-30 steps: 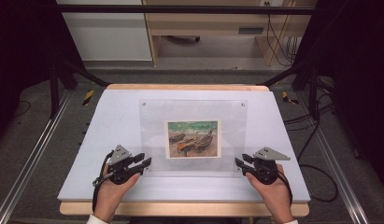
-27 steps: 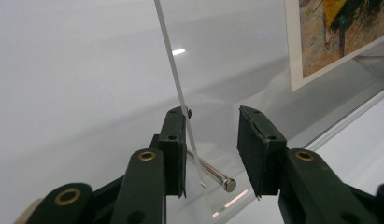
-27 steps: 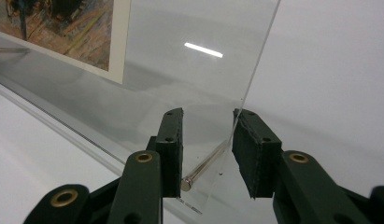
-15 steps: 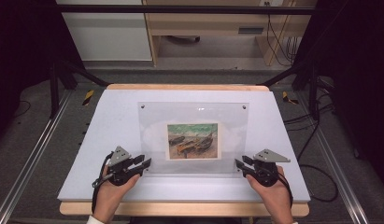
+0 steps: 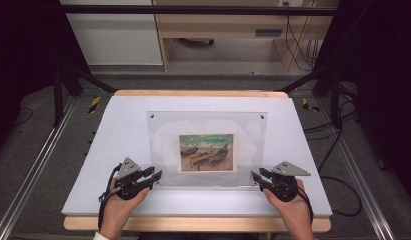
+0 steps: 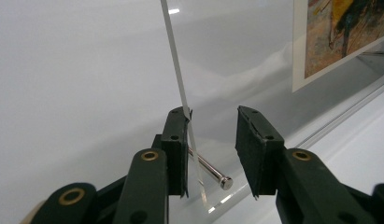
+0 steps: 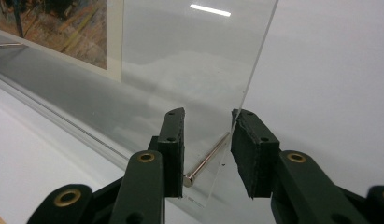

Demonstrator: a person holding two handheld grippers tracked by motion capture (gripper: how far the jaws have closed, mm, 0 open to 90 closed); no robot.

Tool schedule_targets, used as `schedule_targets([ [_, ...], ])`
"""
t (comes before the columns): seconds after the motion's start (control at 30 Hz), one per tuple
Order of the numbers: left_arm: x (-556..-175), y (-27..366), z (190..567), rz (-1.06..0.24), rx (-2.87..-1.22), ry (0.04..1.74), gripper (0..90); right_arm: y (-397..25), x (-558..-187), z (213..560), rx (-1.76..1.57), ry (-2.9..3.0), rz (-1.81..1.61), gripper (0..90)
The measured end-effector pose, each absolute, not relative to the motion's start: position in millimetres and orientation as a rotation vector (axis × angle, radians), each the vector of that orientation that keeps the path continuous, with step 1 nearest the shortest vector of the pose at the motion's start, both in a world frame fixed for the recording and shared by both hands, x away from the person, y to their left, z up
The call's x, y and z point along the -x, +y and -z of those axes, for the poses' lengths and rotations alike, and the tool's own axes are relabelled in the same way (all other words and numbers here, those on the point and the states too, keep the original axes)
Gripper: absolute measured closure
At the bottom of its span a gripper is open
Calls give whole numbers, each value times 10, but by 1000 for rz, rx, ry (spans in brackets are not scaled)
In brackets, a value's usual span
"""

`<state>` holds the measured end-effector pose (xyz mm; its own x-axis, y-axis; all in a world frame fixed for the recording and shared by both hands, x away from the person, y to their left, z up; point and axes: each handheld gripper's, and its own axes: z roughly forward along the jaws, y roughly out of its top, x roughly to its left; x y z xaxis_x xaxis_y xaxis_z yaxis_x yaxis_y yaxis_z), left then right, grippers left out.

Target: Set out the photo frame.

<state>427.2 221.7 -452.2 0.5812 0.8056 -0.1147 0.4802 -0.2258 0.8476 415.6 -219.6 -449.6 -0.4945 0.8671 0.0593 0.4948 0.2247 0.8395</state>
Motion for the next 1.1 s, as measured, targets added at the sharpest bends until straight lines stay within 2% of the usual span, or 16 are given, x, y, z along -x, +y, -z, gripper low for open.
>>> schedule_targets([
  [1.1, -4222, 2214, 4528, -434, -1894, 1041, 639, -2172, -4084, 4508, -1247, 2092, -1147, 658],
])
